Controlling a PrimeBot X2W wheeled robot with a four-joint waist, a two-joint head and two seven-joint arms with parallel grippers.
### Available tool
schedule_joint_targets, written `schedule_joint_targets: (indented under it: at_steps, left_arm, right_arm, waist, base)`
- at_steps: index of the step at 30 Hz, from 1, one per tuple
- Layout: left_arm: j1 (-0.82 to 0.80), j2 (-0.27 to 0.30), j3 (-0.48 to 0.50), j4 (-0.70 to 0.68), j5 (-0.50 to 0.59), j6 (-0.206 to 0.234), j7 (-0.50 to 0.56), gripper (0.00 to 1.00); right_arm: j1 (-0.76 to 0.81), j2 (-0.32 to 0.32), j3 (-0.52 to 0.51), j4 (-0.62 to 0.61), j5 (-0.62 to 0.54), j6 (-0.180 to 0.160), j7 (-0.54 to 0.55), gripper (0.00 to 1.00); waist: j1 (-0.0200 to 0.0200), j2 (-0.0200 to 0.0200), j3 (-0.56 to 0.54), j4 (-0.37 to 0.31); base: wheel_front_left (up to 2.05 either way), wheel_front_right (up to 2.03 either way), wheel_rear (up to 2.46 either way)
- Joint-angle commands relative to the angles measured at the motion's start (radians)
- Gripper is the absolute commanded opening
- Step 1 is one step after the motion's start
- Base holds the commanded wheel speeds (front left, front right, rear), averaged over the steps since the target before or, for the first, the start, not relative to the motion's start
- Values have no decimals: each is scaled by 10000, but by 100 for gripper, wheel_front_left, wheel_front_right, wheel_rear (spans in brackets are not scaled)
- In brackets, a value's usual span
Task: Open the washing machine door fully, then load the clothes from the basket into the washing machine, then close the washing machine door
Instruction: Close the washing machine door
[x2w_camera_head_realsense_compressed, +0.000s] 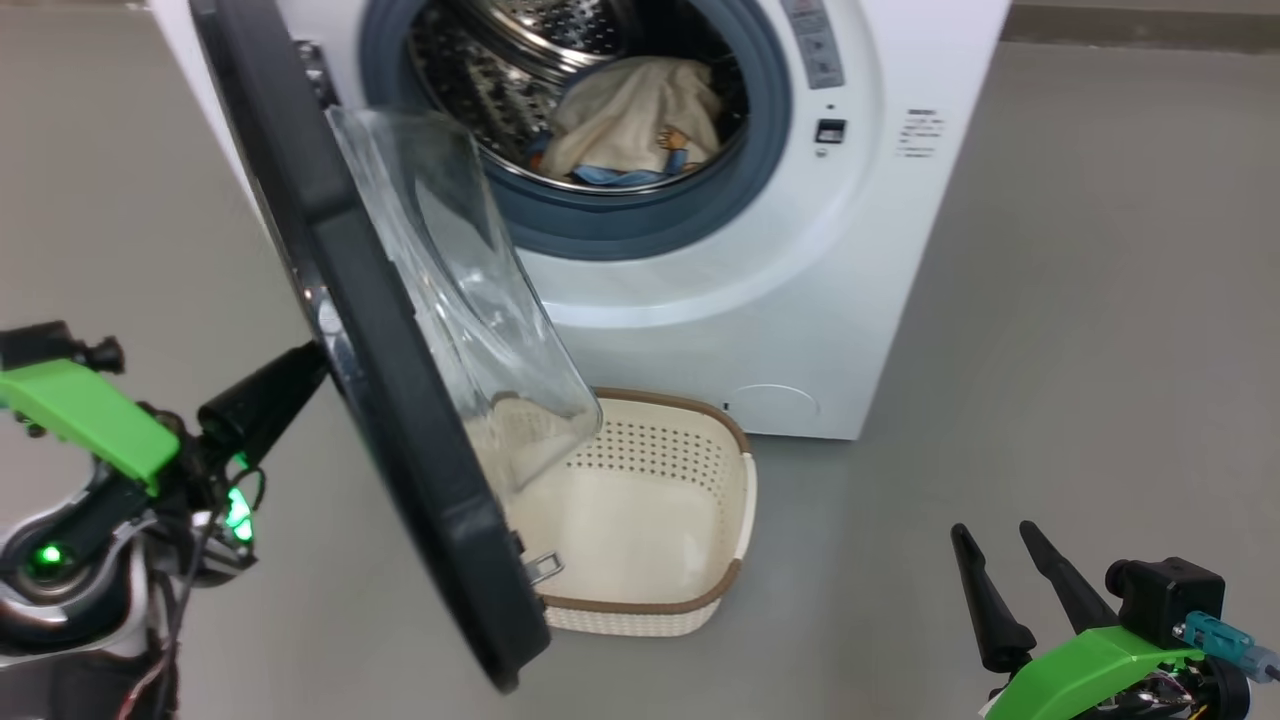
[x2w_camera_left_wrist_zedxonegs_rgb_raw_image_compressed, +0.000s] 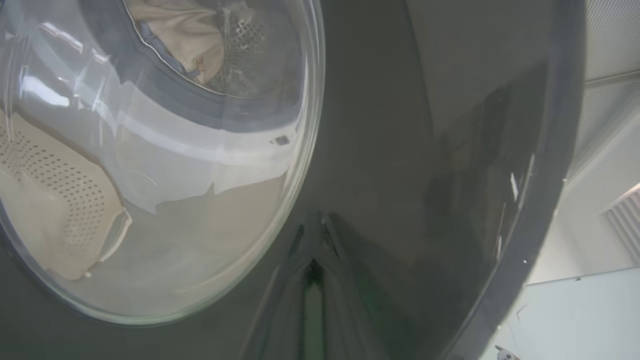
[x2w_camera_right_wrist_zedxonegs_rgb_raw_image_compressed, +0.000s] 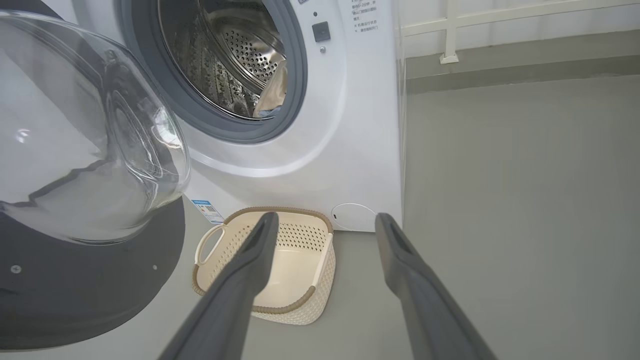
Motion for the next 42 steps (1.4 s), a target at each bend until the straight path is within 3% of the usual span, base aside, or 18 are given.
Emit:
schedule_joint_targets:
  at_steps: [1, 14, 31, 42]
  left_arm:
    - [-339, 104, 157, -220, 121, -143, -7, 0]
    - [-1210, -756, 197, 1187, 37, -965, -1319, 0]
    - [-2638, -946, 665, 3832, 465, -2110, -3830, 0]
    - [-3331, -925, 873, 5027, 667, -2552, -4855, 0]
  right_arm:
    - [-444, -100, 214, -252, 116, 44, -79, 100]
    - [-630, -87, 172, -219, 150, 44, -111, 100]
    - [-828, -79, 301, -99, 243, 44, -161, 100]
    - [-962, -77, 441, 62, 354, 44, -245, 100]
  waist:
    - [-1, 0, 134, -332]
    - [-1, 0, 247, -1681]
    - [-1, 0, 534, -3752]
    - [-1, 0, 562, -4451]
  base:
    - [0, 0, 0]
    - [0, 0, 0]
    - [0, 0, 0]
    - [0, 0, 0]
